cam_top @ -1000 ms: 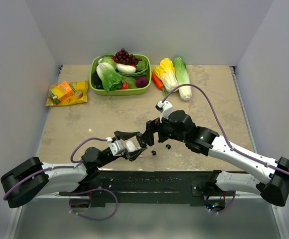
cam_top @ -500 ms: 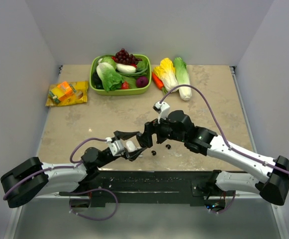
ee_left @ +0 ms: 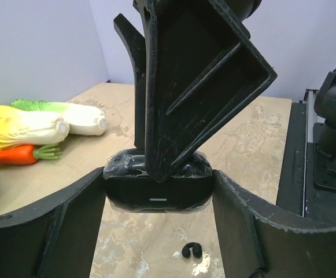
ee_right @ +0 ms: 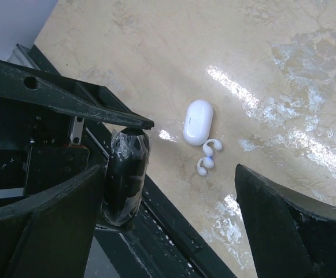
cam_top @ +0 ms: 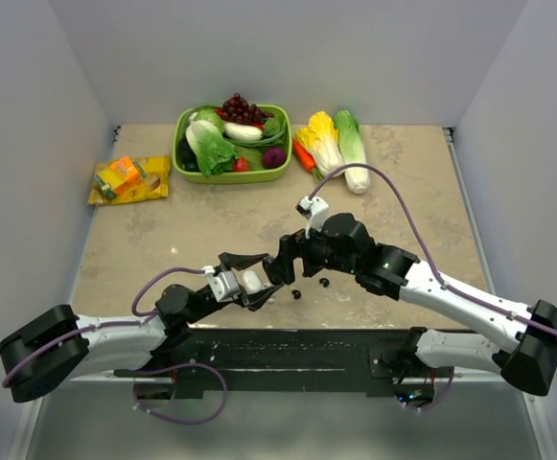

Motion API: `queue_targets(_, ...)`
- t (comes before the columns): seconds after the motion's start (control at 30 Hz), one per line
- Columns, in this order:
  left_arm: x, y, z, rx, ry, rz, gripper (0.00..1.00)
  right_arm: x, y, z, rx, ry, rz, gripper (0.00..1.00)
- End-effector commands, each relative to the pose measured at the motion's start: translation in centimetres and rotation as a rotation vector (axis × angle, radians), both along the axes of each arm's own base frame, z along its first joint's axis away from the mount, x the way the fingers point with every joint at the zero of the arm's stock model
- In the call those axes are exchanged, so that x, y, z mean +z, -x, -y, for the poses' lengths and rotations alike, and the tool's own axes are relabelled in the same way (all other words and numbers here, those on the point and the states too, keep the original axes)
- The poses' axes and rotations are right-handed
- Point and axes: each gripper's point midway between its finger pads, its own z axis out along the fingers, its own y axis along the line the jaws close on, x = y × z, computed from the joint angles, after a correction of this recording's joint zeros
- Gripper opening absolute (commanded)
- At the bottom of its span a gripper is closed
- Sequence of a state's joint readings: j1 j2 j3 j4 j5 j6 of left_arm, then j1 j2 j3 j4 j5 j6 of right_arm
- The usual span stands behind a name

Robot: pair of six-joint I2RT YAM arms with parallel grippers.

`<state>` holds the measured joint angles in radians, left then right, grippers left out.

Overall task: Insert the wireless bluetooth earbuds into the charging case
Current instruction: Open the charging case.

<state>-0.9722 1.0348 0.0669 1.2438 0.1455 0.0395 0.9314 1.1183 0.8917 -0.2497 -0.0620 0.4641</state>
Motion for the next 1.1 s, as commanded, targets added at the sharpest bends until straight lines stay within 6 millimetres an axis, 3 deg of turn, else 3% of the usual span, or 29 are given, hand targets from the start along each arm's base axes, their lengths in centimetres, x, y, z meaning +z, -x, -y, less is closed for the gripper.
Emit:
queue_targets(0.0,3.7,0.6,-0.8,0.006,0.111,0.093,0.00,0.0,-0.6,1.2,-0.052,0.025,0.027,0.94)
queue_targets(0.77,3.1,0.7,-1.3,0.027,0.103,0.080,0.00,2.3,-1.4,2.9,-0.119,0.012,0.083,0.94)
queue_targets(0.93,3.0,0.5,-1.6,0.042,0.100,0.075,0.00,4.5,-1.0,2.8,-0.108,-0.075,0.118,0.92)
queue_targets(1.07,2.9,0.5,-1.5,0.042,0.096,0.071,0.00,5.9,-0.3,1.3,-0.043,-0.142,0.118,0.89)
